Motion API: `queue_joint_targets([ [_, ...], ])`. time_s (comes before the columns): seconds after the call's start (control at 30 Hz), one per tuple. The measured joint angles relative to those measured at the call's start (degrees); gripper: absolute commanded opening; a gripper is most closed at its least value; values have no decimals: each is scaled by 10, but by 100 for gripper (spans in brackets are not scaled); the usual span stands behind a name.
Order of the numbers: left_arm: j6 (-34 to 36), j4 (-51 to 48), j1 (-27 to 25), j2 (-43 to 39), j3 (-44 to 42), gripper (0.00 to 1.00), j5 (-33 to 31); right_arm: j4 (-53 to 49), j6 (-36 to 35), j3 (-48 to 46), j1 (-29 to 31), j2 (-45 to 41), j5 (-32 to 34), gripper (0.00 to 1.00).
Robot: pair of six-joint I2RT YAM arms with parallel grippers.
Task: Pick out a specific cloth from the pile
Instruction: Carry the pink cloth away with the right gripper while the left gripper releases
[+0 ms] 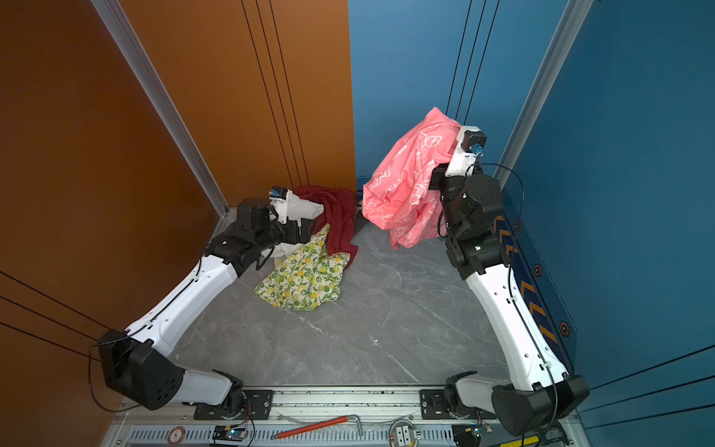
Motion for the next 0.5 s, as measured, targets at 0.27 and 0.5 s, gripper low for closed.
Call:
queue_joint_targets([
  [0.27,6,-8,-43,0,0,99,7,-78,18,-149,-31,-92,24,0],
  [0.5,5,-9,-44,-5,-9,99,19,-145,33,-185,-14,-110,35,0],
])
